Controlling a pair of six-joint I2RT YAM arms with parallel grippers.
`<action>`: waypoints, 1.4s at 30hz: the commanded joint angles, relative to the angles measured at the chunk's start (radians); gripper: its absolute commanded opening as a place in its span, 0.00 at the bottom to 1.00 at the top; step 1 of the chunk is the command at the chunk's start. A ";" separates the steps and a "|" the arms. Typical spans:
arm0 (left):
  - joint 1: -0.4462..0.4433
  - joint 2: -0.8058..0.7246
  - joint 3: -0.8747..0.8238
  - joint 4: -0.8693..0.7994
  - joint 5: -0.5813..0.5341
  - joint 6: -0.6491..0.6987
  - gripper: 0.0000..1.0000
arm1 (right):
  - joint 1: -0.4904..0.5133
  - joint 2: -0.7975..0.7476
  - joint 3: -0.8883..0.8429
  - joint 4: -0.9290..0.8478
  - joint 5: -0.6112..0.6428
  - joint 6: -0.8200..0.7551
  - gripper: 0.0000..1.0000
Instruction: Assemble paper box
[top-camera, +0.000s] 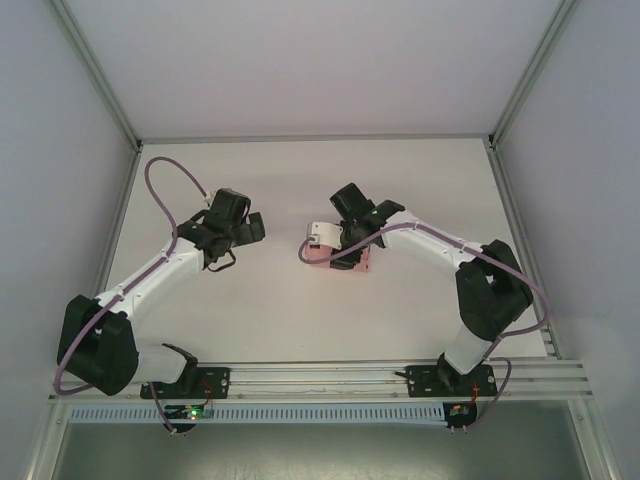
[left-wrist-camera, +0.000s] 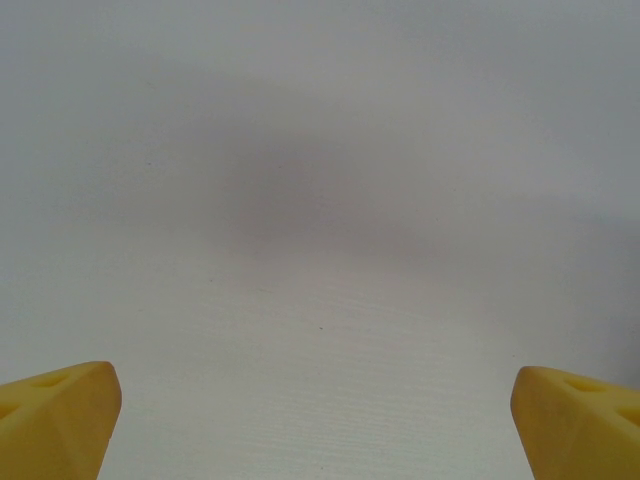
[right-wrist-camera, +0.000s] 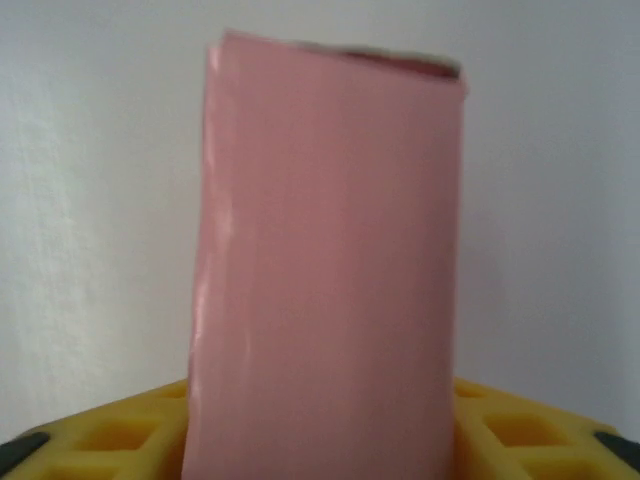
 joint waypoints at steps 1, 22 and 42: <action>0.015 -0.037 -0.021 -0.010 -0.032 -0.012 1.00 | 0.040 -0.043 -0.019 0.168 0.235 -0.156 0.53; 0.019 -0.123 -0.072 -0.012 -0.064 0.002 1.00 | 0.164 -0.050 -0.205 0.279 0.264 -0.069 0.20; 0.022 -0.151 -0.094 0.002 -0.024 -0.005 1.00 | 0.358 -0.148 -0.368 0.405 0.411 0.240 0.23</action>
